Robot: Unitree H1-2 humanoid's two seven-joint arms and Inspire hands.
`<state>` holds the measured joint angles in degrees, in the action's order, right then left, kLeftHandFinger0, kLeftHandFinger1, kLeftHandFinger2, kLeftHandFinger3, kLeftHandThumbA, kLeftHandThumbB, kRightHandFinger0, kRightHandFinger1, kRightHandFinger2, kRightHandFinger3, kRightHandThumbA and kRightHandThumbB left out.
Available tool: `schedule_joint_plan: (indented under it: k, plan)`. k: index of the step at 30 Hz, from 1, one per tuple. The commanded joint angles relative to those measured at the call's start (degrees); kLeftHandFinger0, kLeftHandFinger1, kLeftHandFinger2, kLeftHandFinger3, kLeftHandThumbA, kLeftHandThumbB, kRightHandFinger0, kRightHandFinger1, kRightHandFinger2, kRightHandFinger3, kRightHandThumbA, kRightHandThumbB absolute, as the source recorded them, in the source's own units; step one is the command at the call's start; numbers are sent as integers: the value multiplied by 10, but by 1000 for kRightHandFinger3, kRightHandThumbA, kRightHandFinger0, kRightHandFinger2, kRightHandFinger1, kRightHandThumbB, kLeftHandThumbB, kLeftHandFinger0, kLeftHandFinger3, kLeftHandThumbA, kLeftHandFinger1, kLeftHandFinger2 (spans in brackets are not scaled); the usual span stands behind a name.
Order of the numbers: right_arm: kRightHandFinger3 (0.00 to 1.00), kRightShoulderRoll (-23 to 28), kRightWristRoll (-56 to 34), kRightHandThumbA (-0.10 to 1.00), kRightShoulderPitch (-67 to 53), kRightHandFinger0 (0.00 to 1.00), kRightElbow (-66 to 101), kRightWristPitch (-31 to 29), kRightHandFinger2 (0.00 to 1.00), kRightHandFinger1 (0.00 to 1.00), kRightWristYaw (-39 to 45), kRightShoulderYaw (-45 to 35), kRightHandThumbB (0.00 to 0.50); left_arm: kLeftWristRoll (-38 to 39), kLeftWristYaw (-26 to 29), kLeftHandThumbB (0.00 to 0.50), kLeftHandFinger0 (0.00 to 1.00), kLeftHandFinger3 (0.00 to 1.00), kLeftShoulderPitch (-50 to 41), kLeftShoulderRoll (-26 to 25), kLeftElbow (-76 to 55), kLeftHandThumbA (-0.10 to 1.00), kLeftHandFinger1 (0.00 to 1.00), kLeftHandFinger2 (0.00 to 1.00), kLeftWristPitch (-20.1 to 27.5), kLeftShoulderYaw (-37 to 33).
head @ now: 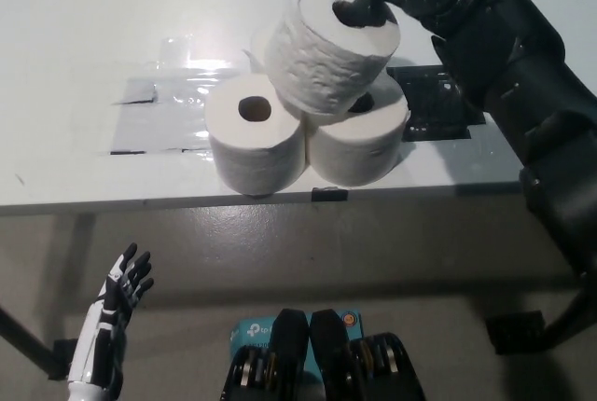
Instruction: A few rolls of toilet paper are kept infront of the robot and the robot uses its right hand to lift one of the rolls and and places it on top of the other rolls to stack it.
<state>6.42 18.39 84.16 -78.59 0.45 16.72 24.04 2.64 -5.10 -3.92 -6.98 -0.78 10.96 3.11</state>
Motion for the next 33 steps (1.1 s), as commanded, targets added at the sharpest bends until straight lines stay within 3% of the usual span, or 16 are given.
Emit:
schedule_joint_plan:
  k: [1, 3, 4, 5, 6, 7, 8, 10, 12, 13, 14, 17, 20, 26, 31, 33]
  plan:
    - [417, 10, 30, 931, 57, 171, 11, -14, 414, 268, -33, 14, 110, -7, -3, 68, 1000, 1000, 2, -9, -23, 1000, 1000, 1000, 2, -3]
    - [308, 9, 34, 913, 61, 61, 10, -4, 194, 74, -40, 15, 178, -7, -3, 70, 1000, 1000, 3, -9, -22, 1000, 1000, 1000, 2, -3]
    - [550, 7, 30, 910, 67, 4, 6, 16, 310, 80, -25, 12, 214, -8, -2, 72, 1000, 1000, 2, -8, -22, 1000, 1000, 1000, 2, -3]
    - [831, 6, 29, 913, 71, 67, 4, 22, 505, 198, -6, 11, 228, -6, -4, 65, 1000, 1000, 3, -9, -20, 1000, 1000, 1000, 5, -3]
    - [1000, 6, 25, 916, 76, 345, -1, 29, 886, 570, 28, 9, 255, -6, -4, 61, 1000, 1000, 3, -9, -20, 1000, 1000, 1000, 5, -3]
    - [1000, 7, 24, 937, 79, 486, -3, 29, 1000, 734, 49, 10, 268, -6, -4, 59, 1000, 1000, 3, -9, -19, 1000, 1000, 1000, 5, -3]
    - [1000, 9, 26, 974, 82, 743, -4, 30, 1000, 981, 77, 14, 312, -6, -3, 56, 1000, 1000, 5, -9, -18, 1000, 1000, 1000, 5, -3]
    - [1000, 11, 30, 975, 85, 982, -3, 31, 1000, 1000, 106, 20, 371, -7, -4, 52, 1000, 1000, 6, -9, -19, 1000, 1000, 1000, 5, -3]
    - [1000, 13, 27, 954, 87, 1000, -4, 27, 1000, 1000, 126, 19, 364, -10, -2, 61, 1000, 1000, 7, -9, -19, 1000, 1000, 1000, 2, -3]
    - [1000, 15, 22, 946, 86, 1000, -4, 2, 1000, 1000, 150, 18, 293, -10, -2, 64, 1000, 1000, 7, -9, -20, 1000, 1000, 1000, 1, -3]
    - [1000, 16, 22, 944, 86, 1000, -4, -5, 1000, 1000, 155, 18, 280, -10, -4, 69, 1000, 1000, 8, -10, -20, 1000, 1000, 1000, 0, -4]
    - [1000, 13, 16, 883, 87, 1000, -8, 15, 1000, 1000, 150, 9, 360, -14, -2, 75, 1000, 1000, 10, -10, -21, 1000, 1000, 1000, -2, -4]
    - [1000, 12, 12, 874, 90, 1000, -8, 30, 1000, 1000, 149, 3, 386, -9, -5, 64, 1000, 1000, 13, -12, -18, 1000, 1000, 1000, 1, -3]
    - [1000, 14, 10, 862, 98, 1000, -5, 35, 1000, 1000, 171, -4, 396, -15, -3, 68, 1000, 1000, 17, -12, -17, 1000, 1000, 1000, 0, -4]
    - [1000, 18, 14, 984, 115, 1000, -3, 49, 1000, 1000, 162, -7, 461, -15, -6, 64, 1000, 1000, 16, -15, -21, 1000, 1000, 1000, -7, -6]
    - [1000, 21, 2, 1000, 132, 1000, -4, 50, 1000, 1000, 165, -19, 429, -16, -4, 67, 1000, 1000, 18, -16, -20, 1000, 1000, 1000, -7, -5]
